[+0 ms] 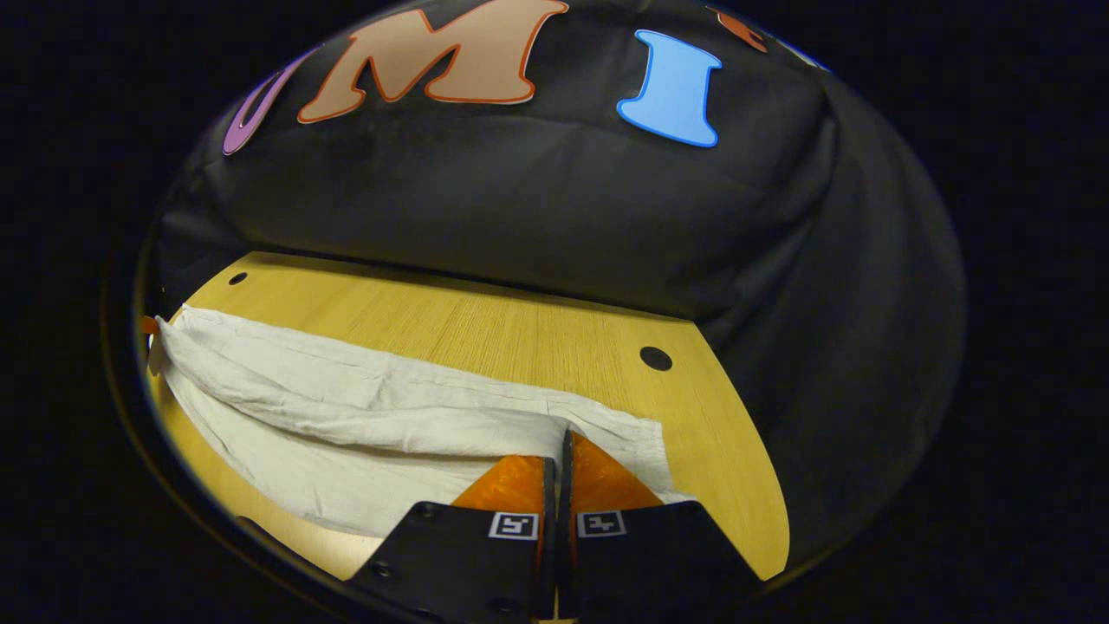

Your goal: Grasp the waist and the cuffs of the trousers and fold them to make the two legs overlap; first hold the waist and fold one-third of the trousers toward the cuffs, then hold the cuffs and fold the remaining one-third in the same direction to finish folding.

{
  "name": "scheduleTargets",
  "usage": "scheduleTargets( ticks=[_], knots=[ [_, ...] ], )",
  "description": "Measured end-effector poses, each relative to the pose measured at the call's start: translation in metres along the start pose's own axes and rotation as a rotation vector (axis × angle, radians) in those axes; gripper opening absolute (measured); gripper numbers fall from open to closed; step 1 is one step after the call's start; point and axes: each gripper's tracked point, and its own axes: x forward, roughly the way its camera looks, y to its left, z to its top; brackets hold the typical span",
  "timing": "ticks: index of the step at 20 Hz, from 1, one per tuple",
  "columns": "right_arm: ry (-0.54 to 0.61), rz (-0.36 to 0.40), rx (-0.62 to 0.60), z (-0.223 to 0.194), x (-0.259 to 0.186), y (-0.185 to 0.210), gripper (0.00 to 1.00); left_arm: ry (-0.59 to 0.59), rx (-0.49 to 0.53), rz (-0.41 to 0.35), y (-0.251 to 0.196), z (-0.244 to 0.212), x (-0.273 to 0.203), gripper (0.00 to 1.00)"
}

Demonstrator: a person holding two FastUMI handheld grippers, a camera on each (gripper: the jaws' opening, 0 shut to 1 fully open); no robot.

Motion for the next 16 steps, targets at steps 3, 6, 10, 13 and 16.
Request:
scheduleTargets(
  ticks=[3, 6, 10, 13, 16],
  knots=[
    [0.003, 0.019, 0.041, 0.001, 0.052, 0.021, 0.02, -0.042, -0.001, 0.052, 0.008, 0.012, 0.033, 0.00],
    [0.009, 0.033, 0.049, -0.004, 0.071, 0.028, 0.05, -0.053, -0.005, 0.071, 0.012, 0.010, 0.043, 0.05],
    [0.014, 0.096, 0.127, 0.001, 0.068, 0.032, 0.17, -0.086, -0.061, -0.002, -0.003, 0.018, 0.042, 0.48],
    [-0.016, 0.087, 0.171, 0.017, 0.049, 0.017, 0.72, -0.167, -0.072, 0.019, -0.001, 0.043, 0.022, 0.99],
    [-0.073, 0.026, 0.216, 0.034, 0.018, -0.030, 0.97, -0.245, -0.086, 0.006, -0.006, 0.060, -0.013, 0.96]
  ],
)
